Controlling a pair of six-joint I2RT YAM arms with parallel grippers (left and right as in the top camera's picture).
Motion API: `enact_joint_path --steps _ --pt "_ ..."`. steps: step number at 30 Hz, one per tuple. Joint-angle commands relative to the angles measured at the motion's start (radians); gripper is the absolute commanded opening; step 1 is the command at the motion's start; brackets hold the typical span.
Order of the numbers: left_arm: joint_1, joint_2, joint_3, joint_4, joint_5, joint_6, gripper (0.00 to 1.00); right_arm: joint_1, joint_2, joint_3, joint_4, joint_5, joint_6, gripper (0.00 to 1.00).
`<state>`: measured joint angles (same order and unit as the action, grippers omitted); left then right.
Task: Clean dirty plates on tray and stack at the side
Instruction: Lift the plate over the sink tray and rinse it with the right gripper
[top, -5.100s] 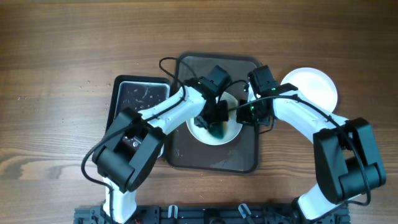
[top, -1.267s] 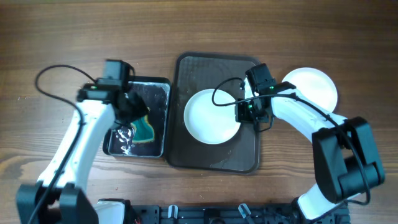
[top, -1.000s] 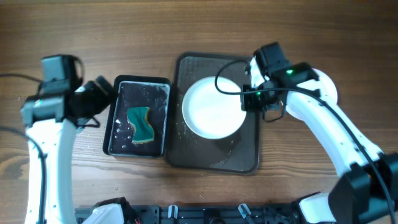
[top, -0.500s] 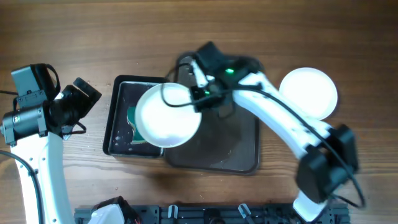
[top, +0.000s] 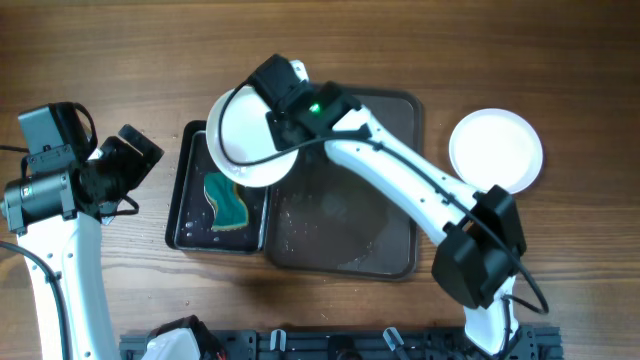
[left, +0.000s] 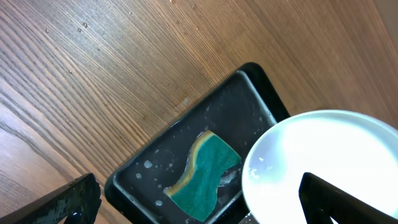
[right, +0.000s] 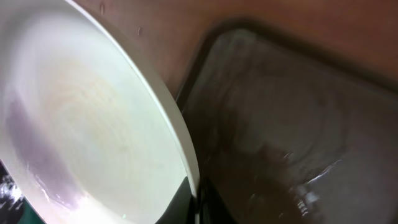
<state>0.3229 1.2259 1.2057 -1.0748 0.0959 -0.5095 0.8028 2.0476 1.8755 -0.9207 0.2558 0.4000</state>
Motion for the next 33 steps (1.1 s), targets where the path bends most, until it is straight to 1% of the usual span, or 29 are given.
enact_joint_path --steps 1,9,12,15,26,31,33 --pt "0.006 -0.008 0.01 0.0 0.012 0.005 1.0 0.098 -0.066 0.032 0.042 0.317 -0.049 0.04" --pt "0.006 -0.008 0.01 0.0 0.012 0.005 1.0 0.228 -0.065 0.032 0.079 0.667 -0.06 0.04" --pt "0.006 -0.008 0.01 0.0 0.012 0.005 1.0 0.264 -0.065 0.032 0.097 0.753 -0.087 0.04" --pt "0.006 -0.008 0.01 0.0 0.012 0.005 1.0 0.294 -0.065 0.032 0.118 0.8 -0.14 0.04" --pt "0.006 -0.008 0.01 0.0 0.012 0.005 1.0 0.366 -0.065 0.032 0.132 0.97 -0.174 0.04" --pt "0.006 -0.008 0.01 0.0 0.012 0.005 1.0 0.399 -0.065 0.032 0.163 1.026 -0.245 0.04" --pt "0.006 -0.008 0.01 0.0 0.012 0.005 1.0 0.413 -0.065 0.032 0.166 1.051 -0.246 0.04"
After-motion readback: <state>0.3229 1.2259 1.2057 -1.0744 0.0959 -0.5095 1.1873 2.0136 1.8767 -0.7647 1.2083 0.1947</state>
